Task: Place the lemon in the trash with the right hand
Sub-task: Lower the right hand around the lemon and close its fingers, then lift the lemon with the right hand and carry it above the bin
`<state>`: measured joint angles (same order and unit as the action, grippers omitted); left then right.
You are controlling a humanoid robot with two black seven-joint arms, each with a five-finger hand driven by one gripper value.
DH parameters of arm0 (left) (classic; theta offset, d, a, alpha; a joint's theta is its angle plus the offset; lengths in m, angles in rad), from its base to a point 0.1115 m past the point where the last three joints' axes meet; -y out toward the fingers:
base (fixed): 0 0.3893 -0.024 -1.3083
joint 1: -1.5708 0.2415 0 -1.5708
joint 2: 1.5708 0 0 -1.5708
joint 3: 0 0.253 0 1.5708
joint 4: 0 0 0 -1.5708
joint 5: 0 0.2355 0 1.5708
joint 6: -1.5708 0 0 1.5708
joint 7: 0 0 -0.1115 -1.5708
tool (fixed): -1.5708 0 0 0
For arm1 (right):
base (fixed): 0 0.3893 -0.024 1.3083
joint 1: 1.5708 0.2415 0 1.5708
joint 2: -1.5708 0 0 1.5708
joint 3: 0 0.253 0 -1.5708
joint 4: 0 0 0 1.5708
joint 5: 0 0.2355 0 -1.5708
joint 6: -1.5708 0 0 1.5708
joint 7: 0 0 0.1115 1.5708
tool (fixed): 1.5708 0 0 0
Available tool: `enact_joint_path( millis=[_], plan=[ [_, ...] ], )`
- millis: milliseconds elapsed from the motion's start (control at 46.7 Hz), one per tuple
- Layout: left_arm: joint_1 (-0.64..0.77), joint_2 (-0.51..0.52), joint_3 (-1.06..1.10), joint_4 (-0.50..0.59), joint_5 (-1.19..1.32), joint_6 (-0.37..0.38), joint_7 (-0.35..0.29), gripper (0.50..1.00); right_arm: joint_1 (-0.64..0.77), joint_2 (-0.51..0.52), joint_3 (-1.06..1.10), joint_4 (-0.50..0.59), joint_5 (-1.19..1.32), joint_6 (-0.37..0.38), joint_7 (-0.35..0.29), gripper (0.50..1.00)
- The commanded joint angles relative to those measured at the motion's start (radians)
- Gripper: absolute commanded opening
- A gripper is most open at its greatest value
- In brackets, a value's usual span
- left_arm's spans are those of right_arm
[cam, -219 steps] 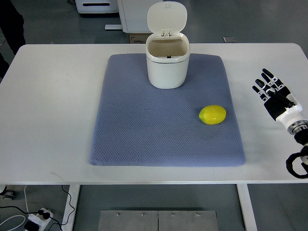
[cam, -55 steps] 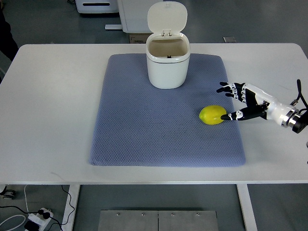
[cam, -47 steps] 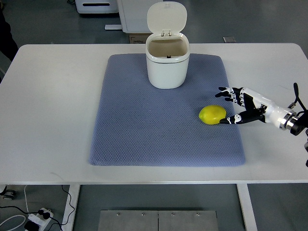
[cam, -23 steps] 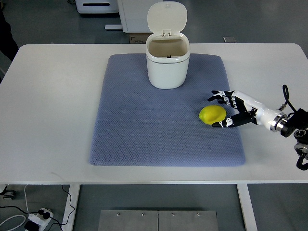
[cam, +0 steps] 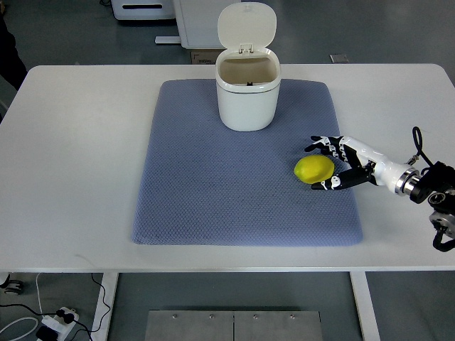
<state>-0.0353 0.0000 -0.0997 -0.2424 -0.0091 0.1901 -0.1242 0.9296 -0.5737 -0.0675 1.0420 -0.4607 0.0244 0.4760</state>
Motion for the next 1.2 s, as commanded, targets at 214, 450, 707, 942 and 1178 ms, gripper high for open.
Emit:
enact_joint_path(
  millis=[214,450,707,942,1178],
  plan=[
    [0.000,0.000,0.000,0.000,0.000,0.000,0.000,1.000,-0.002,0.000,-0.006,-0.007,0.001,0.000,0.000,0.857],
    [0.000,0.000,0.000,0.000,0.000,0.000,0.000,1.000,-0.002,0.000,-0.020,-0.007,0.001,0.000,0.000,0.759],
    [0.000,0.000,0.000,0.000,0.000,0.000,0.000,1.000,0.005,-0.002,-0.023,-0.007,0.002,0.000,-0.002,0.602],
    [0.000,0.000,0.000,0.000,0.000,0.000,0.000,1.000,0.041,-0.008,-0.023,-0.005,0.011,0.002,-0.014,0.504],
    [-0.002,0.000,0.000,0.000,0.000,0.000,0.000,1.000,0.113,-0.043,-0.025,0.004,0.023,0.020,-0.031,0.500]
  ],
)
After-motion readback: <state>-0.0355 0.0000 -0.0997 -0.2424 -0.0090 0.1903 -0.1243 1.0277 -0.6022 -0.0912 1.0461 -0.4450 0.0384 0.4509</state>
